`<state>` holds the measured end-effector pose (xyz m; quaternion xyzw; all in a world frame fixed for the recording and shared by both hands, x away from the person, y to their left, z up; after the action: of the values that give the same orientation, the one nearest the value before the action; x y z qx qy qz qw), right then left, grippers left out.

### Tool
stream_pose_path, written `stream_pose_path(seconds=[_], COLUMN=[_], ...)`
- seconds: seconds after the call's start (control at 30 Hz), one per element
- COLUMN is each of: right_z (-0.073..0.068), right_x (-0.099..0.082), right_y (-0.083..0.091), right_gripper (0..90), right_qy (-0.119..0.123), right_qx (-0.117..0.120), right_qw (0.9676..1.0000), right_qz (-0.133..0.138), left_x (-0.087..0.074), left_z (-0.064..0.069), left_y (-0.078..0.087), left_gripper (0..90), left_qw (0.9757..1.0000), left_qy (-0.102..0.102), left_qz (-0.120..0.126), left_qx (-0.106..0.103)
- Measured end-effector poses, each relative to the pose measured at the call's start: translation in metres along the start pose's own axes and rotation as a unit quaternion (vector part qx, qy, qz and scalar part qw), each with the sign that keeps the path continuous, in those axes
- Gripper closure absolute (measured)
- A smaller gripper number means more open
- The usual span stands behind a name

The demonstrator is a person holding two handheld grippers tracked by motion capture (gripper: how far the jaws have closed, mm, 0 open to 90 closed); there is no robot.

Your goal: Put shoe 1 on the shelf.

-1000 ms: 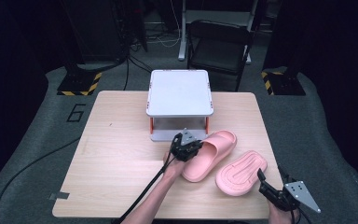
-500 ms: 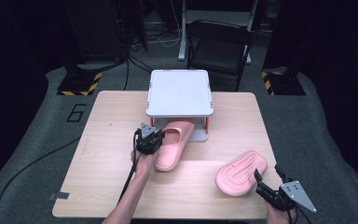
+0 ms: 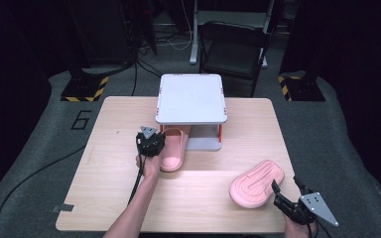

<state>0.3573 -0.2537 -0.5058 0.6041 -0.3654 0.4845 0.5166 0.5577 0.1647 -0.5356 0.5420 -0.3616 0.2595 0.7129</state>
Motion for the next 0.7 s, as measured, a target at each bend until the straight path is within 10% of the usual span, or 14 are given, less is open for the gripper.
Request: stream_pose_path(seconds=[0.33, 0.7], right_z=[-0.003, -0.004], right_x=[0.000, 0.000], right_y=[-0.001, -0.002], right_gripper=[21.9, 21.9], right_qy=[0.001, 0.006], right_qx=[0.003, 0.004], right_qw=[1.0000, 1.0000], right_qz=[-0.002, -0.003], left_x=[0.007, 0.011], left_z=[0.004, 0.011], left_y=[-0.011, 0.003], left_gripper=[78.3, 64.8], left_qw=[0.9999, 0.9988], left_qy=[0.016, -0.010], left_qz=[0.000, 0.027], left_qx=[-0.006, -0.039])
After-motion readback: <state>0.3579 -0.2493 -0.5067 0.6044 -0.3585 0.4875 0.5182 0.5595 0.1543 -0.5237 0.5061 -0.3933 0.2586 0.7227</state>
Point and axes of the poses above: each handheld gripper's, and its own axes: y roughly backward along the jaws, x roughly out of its top, z roughly to its right, the point moved 8 cm from there along -y, roughly forward along the jaws, and after that the axes turned 10 degrees about -z, right-handed, at the moved point
